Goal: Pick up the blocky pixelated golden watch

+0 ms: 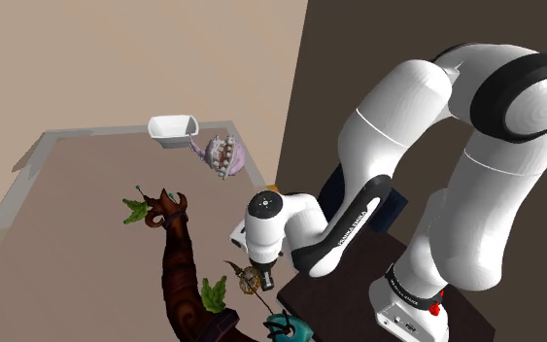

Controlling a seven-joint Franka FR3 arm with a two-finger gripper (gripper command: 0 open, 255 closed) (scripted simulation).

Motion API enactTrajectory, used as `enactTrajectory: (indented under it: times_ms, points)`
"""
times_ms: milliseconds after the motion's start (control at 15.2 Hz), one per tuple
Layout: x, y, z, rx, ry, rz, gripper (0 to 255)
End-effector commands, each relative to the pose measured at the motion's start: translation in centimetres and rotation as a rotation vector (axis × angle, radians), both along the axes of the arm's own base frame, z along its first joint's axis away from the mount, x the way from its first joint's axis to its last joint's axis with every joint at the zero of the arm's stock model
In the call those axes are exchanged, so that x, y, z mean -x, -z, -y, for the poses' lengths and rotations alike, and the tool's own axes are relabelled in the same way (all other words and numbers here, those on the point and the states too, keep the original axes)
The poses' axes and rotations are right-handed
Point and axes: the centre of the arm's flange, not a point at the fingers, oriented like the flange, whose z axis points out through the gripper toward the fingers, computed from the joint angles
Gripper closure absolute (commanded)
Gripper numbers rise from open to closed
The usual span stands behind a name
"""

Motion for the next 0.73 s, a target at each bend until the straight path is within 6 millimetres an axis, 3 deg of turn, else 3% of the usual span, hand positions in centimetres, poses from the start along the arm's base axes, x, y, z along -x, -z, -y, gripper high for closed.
enactTrajectory:
  times_ms: [0,528,660]
  points:
    - [0.0,-1.0,-0.1,0.0,0.0,-0.001,255]
    - [0.0,-5.2,-0.1,0.0,0.0,-0.001,255]
    - [0.0,-5.3,-0.1,0.0,0.0,-0.001,255]
